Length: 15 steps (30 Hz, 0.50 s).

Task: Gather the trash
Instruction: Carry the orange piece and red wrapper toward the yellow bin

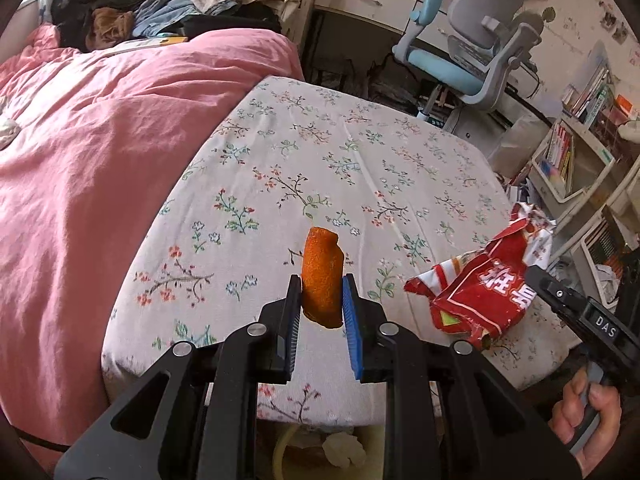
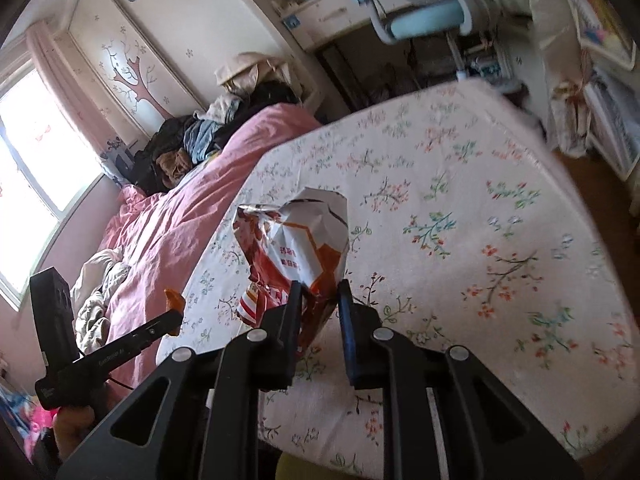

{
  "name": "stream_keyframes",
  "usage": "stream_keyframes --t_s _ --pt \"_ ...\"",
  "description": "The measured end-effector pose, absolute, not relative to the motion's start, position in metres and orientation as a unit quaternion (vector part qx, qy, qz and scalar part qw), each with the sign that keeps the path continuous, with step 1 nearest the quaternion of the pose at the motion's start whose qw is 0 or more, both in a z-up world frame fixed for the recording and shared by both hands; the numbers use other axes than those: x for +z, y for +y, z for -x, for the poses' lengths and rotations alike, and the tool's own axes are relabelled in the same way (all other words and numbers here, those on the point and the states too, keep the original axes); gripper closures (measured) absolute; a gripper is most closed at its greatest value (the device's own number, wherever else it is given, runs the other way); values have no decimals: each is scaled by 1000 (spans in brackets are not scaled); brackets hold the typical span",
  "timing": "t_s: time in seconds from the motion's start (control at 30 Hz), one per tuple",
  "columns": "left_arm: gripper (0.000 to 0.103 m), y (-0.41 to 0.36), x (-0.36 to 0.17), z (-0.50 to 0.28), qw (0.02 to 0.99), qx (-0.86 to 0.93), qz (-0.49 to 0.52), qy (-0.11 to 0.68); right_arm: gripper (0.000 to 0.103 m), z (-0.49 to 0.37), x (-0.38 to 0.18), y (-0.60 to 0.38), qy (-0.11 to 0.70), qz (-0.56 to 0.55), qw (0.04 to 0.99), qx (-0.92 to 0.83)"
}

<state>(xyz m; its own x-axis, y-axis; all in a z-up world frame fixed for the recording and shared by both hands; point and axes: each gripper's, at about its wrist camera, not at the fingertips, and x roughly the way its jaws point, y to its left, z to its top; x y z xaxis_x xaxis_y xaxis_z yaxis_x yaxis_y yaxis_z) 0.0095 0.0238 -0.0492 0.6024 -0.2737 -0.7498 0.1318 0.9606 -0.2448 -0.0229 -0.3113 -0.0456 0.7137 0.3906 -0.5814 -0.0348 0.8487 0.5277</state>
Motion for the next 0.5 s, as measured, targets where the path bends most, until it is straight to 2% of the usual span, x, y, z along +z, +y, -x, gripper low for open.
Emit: stream_keyframes --t_s 0.5 --pt "83 30 -52 25 886 -129 107 433 84 60 -33 -307 339 -218 908 118"
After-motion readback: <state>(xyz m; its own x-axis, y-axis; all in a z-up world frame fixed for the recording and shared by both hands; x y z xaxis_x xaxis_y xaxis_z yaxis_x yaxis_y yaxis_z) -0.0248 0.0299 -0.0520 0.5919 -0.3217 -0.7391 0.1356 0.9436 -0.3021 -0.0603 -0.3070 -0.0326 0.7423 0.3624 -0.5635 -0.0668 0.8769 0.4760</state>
